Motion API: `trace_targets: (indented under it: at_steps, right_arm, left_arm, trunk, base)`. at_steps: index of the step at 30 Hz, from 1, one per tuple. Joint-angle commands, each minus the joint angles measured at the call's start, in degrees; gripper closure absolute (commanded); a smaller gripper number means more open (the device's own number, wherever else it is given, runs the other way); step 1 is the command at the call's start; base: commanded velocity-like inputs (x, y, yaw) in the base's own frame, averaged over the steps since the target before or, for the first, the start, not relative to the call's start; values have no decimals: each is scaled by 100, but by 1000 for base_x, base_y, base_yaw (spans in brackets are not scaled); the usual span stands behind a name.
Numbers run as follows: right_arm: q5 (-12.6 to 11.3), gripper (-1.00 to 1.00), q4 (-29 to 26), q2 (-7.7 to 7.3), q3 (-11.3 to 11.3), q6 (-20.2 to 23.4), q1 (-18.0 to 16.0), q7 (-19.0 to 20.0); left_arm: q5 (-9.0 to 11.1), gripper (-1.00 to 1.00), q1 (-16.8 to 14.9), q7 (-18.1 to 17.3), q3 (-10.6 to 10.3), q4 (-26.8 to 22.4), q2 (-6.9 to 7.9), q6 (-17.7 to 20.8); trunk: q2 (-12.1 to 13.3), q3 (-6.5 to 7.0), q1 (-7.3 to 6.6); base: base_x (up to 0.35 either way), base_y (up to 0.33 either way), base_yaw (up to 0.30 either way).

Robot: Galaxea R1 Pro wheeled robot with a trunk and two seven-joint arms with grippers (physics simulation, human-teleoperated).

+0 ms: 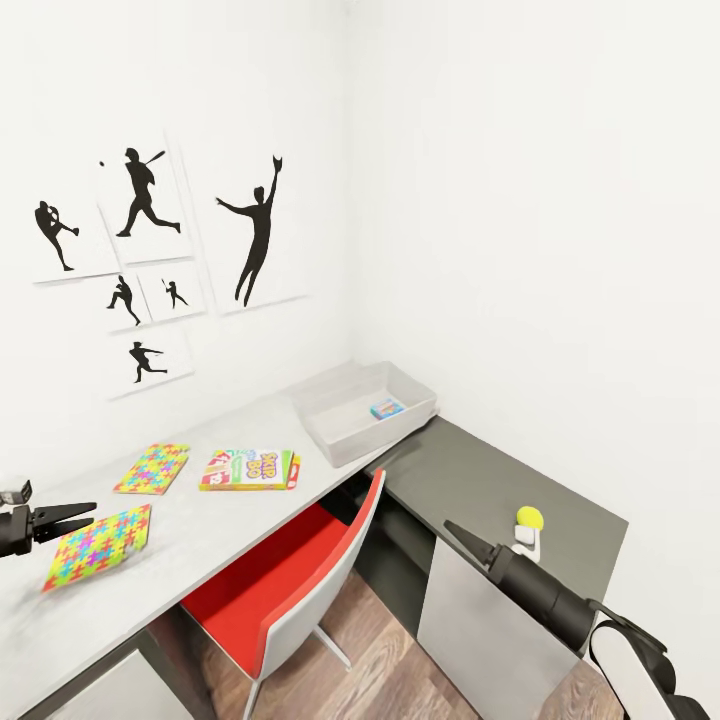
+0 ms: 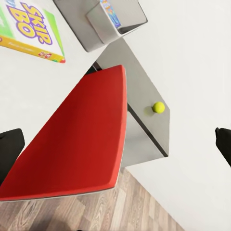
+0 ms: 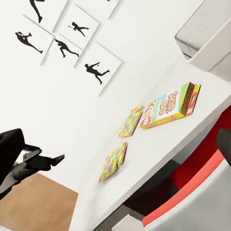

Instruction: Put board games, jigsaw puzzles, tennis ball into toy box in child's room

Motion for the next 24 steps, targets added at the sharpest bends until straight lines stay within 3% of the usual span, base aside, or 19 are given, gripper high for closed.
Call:
trace_targets:
  at_steps: [1, 10, 24]
  right_arm:
    - [-41, -100, -1, 0, -4, 42, -4, 1]
    - [-35, -100, -6, 5, 3, 33, -2, 4]
    - [-41, -100, 1, 1, -4, 40, -4, 44]
  left_arm:
    - [-5, -100, -5, -23, 0, 0, 2, 60]
    - [-3, -100, -5, -23, 13, 0, 5, 58]
    - [-3, -100, -5, -23, 16, 0, 23, 58]
  trunk:
    - [-13, -13, 4]
    - [-13, -5, 4]
    - [-13, 62, 4]
  base:
    - [-15, 0, 0]
    - [-125, 19, -34]
    - [-241, 138, -208]
